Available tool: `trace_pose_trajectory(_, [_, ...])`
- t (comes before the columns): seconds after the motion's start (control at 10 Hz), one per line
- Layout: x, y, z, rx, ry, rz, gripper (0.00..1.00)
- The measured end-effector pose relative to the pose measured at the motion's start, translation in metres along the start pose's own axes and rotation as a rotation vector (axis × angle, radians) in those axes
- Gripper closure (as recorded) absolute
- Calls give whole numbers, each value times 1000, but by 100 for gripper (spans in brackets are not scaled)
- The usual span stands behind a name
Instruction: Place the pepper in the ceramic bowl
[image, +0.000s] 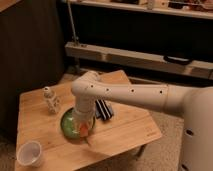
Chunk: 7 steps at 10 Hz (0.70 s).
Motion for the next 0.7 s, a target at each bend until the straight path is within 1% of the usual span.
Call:
trace_pose_trajectory(0.2, [29, 25, 29, 33, -56, 81, 89])
trace_pose_trajectory(0.3, [40, 34, 42, 46, -77, 110, 89])
trace_pose_trajectory(0.4, [54, 38, 60, 68, -108, 136, 89])
trace_pose_trajectory(0.5, [62, 39, 70, 92, -123, 143, 89])
trace_pose_trajectory(0.6, [63, 39, 75, 105, -132, 140, 89])
trace_pose_trajectory(0.7, [65, 32, 79, 128, -134, 123, 89])
